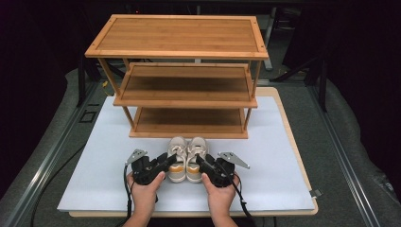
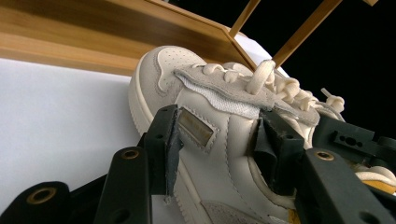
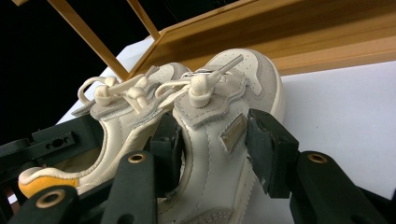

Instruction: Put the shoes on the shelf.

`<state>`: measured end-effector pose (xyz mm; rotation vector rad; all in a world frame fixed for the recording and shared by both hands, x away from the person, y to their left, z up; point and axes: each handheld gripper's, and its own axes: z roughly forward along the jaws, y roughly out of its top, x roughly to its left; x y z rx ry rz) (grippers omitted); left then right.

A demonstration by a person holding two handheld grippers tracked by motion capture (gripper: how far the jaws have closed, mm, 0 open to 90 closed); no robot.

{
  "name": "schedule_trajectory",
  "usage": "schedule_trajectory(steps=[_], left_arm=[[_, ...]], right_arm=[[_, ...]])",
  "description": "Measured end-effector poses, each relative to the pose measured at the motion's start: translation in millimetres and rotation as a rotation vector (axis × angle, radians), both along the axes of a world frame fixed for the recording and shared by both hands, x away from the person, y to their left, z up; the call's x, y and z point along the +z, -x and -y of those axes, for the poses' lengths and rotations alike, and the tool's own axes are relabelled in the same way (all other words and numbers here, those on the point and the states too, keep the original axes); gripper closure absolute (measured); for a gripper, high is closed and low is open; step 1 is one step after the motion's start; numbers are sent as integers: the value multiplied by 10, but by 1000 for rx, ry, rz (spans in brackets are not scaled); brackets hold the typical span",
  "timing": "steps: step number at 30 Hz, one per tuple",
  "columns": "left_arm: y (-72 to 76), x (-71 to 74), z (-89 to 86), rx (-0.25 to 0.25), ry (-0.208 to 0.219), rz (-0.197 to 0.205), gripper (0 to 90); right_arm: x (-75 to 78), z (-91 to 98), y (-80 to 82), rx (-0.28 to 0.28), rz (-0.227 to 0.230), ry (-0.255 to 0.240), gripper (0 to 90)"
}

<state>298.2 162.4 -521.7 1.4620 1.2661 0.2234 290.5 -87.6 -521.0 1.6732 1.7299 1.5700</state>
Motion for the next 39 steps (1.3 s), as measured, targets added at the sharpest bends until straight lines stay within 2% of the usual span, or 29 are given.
schedule_trajectory(steps=[1, 3, 6, 9, 11, 12, 16, 17, 19, 20, 26, 27, 29, 30, 32, 34, 35, 36, 38, 39], left_arm=[[0, 17, 0, -1, 0, 1, 536], [-3, 46, 0, -4, 4, 3, 536], [-3, 82, -1, -5, 10, 5, 537], [2, 116, 5, -3, 8, 14, 537], [2, 136, 4, -5, 6, 18, 537], [4, 146, 5, -3, 8, 18, 537], [10, 189, 6, -4, 6, 25, 538], [12, 200, 7, -3, 5, 25, 537], [12, 217, 3, 2, 4, 27, 538], [11, 224, -1, 2, 5, 27, 538], [17, 285, -31, 7, 11, 33, 538], [19, 296, -37, 7, 11, 35, 538], [24, 315, -46, 7, 14, 36, 538], [29, 325, -50, 7, 13, 37, 538], [31, 341, -60, 7, 14, 37, 538], [30, 357, -70, 8, 16, 33, 538], [29, 367, -76, 7, 16, 34, 538], [28, 376, -79, 7, 17, 33, 538], [27, 396, -82, 4, 12, 33, 538], [29, 405, -79, 5, 13, 32, 538]], right_arm=[[21, 8, 6, 0, -18, 11, 566], [36, 11, -4, 1, 1, -12, 566], [90, 23, 3, -2, -10, -1, 566], [124, 18, -2, -1, 10, -16, 565], [159, 30, 11, 6, -4, 1, 565], [159, 21, 4, -4, 14, -8, 566], [201, 19, 19, -10, 13, -1, 566], [205, 14, 14, -5, 26, -12, 566], [237, 21, 19, 9, 9, 3, 566], [244, 2, 11, -13, 21, 4, 566], [323, -28, 19, 0, 12, 16, 566], [328, -36, 15, -3, 24, 12, 566], [355, -33, 25, 13, 15, 11, 566], [356, -48, 17, 0, 35, 1, 566], [385, -54, 27, -7, 21, 19, 566], [393, -68, 17, 1, 37, 5, 566], [413, -69, 25, -3, 17, 22, 566], [410, -74, 15, 3, 34, 1, 566], [438, -66, 24, 14, 18, 11, 566], [439, -75, 19, 3, 33, 10, 566]])
